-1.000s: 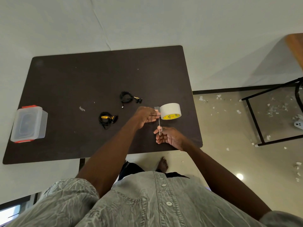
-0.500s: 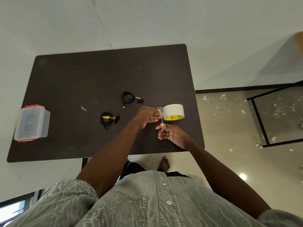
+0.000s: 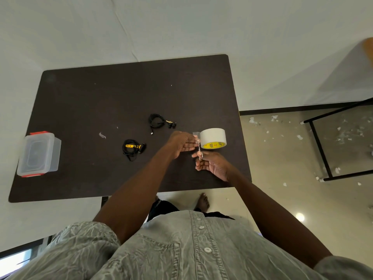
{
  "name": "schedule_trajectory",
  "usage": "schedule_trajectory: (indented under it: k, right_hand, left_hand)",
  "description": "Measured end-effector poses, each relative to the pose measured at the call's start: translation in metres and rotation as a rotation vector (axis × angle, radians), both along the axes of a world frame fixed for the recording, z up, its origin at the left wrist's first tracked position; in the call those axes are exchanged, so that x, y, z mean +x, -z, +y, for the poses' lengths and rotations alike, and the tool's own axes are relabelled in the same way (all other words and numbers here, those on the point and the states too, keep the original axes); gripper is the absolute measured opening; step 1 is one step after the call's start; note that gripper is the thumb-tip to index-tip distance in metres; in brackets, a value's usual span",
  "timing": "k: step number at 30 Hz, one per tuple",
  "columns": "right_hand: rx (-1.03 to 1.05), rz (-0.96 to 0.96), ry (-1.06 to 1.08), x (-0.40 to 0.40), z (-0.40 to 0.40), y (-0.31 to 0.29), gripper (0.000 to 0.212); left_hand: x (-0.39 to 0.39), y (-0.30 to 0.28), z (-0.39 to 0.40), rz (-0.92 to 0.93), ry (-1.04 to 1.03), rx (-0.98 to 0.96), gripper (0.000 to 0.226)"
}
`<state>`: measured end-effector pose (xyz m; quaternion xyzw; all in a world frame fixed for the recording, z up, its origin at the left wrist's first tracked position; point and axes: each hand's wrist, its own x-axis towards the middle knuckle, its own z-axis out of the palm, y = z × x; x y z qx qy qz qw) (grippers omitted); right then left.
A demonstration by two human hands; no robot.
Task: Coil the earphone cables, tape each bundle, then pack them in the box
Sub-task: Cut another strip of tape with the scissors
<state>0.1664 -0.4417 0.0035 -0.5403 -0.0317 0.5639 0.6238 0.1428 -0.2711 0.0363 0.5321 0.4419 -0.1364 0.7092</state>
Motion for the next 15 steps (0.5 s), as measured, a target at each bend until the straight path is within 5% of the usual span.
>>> schedule_trajectory:
  k: [15]
  right_hand:
    - [0.012,0.011,0.015,-0.0011,-0.0058,0.0026,0.023]
  left_hand:
    - [0.0004,-0.0031,-0.0016,0.015,-0.02,-0.006,0.016]
